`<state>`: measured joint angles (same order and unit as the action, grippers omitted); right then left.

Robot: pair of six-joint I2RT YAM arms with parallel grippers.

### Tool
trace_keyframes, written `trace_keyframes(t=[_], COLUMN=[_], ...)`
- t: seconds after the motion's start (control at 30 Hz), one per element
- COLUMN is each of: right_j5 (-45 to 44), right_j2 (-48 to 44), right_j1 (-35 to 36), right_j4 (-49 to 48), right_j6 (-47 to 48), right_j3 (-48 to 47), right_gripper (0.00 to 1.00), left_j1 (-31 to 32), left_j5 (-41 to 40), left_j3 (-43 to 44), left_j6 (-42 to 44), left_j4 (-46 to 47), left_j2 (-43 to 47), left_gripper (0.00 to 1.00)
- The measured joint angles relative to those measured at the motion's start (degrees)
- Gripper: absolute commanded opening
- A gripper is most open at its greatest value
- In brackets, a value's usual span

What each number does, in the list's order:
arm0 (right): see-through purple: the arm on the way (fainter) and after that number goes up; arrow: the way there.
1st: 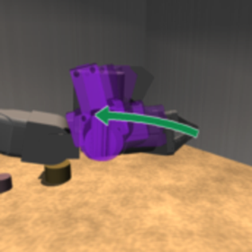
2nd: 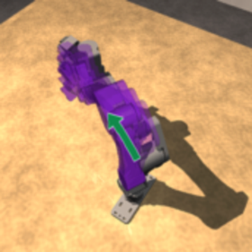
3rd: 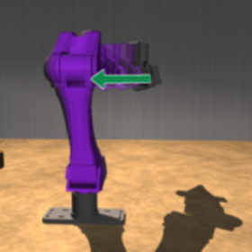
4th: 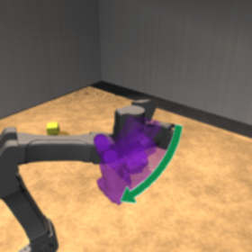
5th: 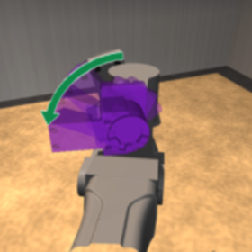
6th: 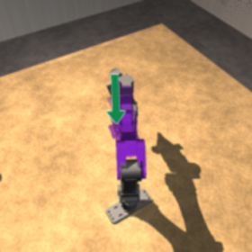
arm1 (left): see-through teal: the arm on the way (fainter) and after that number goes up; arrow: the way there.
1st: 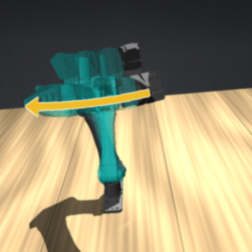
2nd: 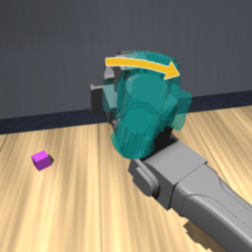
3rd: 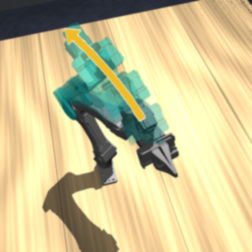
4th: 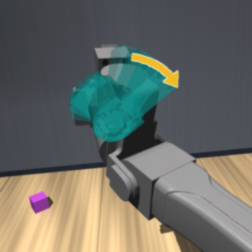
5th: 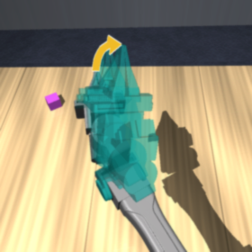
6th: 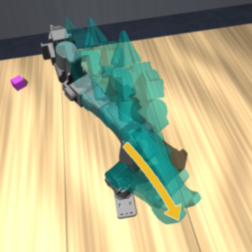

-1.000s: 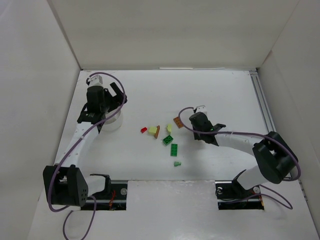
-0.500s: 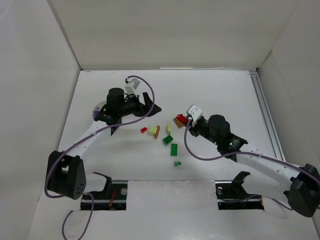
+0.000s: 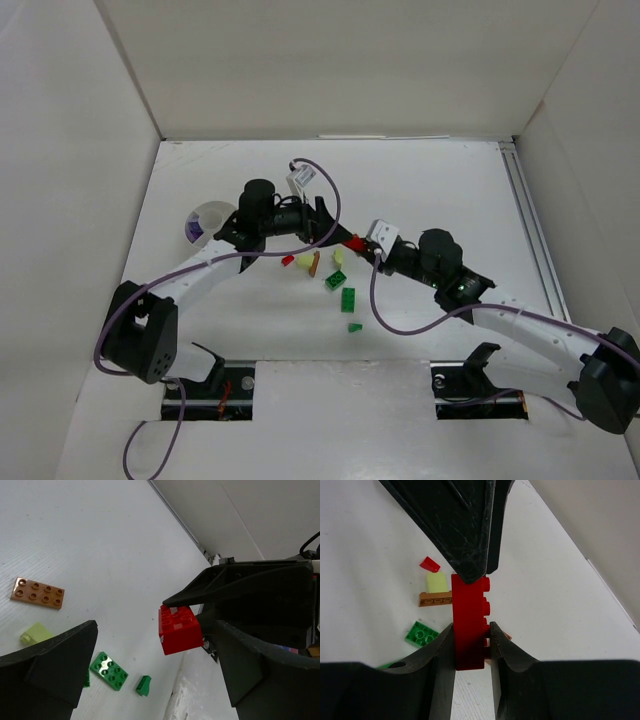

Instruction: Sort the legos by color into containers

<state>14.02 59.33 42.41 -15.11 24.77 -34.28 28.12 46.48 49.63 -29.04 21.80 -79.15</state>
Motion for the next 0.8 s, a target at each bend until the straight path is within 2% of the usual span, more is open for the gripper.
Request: trace_keyframes(t=[0.13, 0.27, 0.3, 0.4, 0.43, 0.67, 0.7, 0.8], right_j5=[0.3, 0.5, 0.5, 0.4, 0.5, 2.3, 2.6, 3.0], right_j2=[0.2, 0.4, 0.4, 0.8, 1.2, 4.1, 4.3, 4.9], right_j1=[0.0, 0.0, 0.0, 0.0, 0.0, 0.0, 0.0, 0.0], right_j4=[-0.9, -2.6, -3.1, -3.6, -3.6, -3.9, -3.8, -3.9], right_j6=[0.3, 0.3, 0.3, 0.4, 0.4, 0.5, 0.5, 0.5], right_j3=[0.0, 0.0, 0.0, -0.2, -0.2, -0.7, -0.8, -0.9], right_gripper=[0.14, 0.14, 0.14, 0.14, 0.14, 0.14, 0.14, 0.14], left_j1=[1.5, 2.8, 3.0, 3.3, 3.4, 3.7, 3.7, 3.7], left_j5=[0.2, 0.3, 0.3, 0.9, 0.9, 0.3, 0.2, 0.0], left_j3=[0.2, 0.3, 0.3, 0.3, 0.4, 0.7, 0.7, 1.0], left_j6=[-0.3, -0.6, -0.6, -1.0, -1.2, -1.6, -1.7, -1.9], left_j4=[1.2, 1.6, 1.6, 1.7, 1.8, 1.9, 1.9, 2.0], left_j2=[-0.4, -1.4, -1.7, -2.2, -2.2, -2.3, -2.3, -2.3], left_gripper=[0.98, 0.8, 0.7, 0.56, 0.53, 0.55, 0.53, 0.37])
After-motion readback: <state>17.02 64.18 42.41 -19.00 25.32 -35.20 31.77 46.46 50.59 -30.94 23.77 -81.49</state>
